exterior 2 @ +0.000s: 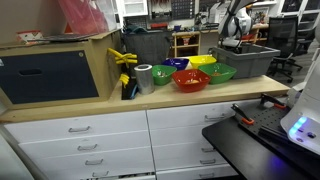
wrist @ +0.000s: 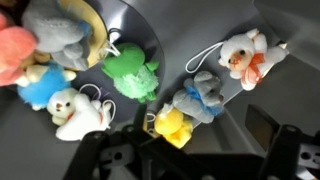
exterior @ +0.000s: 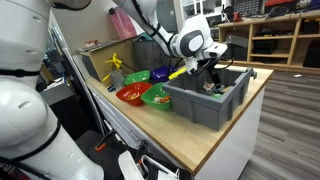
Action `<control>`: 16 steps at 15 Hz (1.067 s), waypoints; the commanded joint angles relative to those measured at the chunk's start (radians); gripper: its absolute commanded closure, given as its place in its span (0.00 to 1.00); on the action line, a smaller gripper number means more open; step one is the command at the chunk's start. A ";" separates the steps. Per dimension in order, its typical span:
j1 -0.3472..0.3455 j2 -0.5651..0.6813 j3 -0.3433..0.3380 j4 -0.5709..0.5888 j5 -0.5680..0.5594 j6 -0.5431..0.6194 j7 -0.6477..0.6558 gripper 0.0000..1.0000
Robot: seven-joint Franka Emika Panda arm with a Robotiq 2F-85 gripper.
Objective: Put the grey plush toy from the grey container in the yellow bowl.
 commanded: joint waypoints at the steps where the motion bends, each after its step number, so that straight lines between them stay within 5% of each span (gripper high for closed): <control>1: 0.011 0.006 -0.004 0.016 0.022 -0.033 0.052 0.00; 11: -0.017 0.044 -0.024 0.016 0.016 -0.023 0.088 0.00; 12: -0.020 0.047 -0.025 0.018 0.017 -0.024 0.087 0.25; 16: -0.028 0.040 -0.024 0.014 0.018 -0.029 0.085 0.51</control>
